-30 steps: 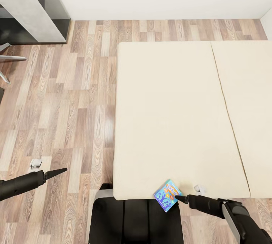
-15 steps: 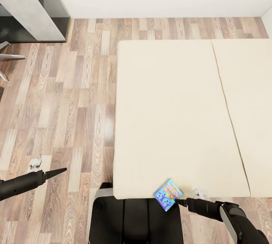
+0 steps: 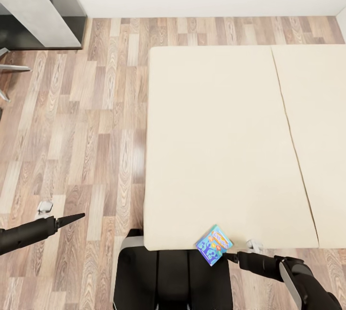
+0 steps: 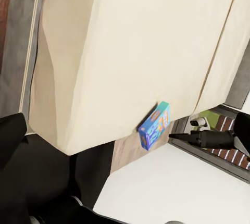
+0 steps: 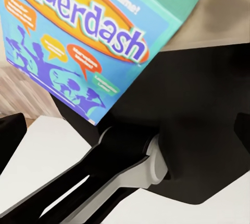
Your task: Put all the toys in the child's room - the three board games (two on the bed and one on the table), the two jigsaw puzzles on the table, and the tennis ball on the table - inside the toy box on the table in the child's room.
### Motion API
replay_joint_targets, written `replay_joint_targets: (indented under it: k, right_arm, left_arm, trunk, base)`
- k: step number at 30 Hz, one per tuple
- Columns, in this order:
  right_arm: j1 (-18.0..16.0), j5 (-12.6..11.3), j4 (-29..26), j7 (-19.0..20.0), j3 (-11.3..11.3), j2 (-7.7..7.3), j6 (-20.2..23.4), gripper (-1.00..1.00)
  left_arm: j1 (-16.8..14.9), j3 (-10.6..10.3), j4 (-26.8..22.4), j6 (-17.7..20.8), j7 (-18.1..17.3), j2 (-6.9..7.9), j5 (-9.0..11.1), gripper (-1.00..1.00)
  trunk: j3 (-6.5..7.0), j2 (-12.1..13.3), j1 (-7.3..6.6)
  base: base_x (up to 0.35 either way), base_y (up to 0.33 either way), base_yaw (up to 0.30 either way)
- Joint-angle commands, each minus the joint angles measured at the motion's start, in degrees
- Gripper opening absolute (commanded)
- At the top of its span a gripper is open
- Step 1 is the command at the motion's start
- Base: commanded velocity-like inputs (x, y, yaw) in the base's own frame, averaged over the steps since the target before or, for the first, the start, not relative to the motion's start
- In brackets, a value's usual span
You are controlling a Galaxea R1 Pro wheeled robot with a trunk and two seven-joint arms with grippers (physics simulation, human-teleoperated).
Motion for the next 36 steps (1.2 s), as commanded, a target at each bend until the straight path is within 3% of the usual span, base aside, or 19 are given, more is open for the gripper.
replay_joint_targets:
  k: [1,36]
  right_arm:
    - [0.0,-0.5,-0.1,0.0,-0.1,0.01,0.5,1.0]
    - [-3.2,-0.4,-0.4,0.0,-0.1,2.3,0.5,1.0]
  left_arm:
    - [0.0,0.0,0.0,0.6,-0.2,0.01,0.1,1.0]
    - [0.0,0.0,0.0,0.6,-0.2,0.01,0.0,1.0]
  trunk:
    - [-0.09,-0.1,0.03]
    - [-0.24,-0.1,0.03]
  base:
    - [0.0,0.0,0.0]
    - [0.0,0.0,0.0]
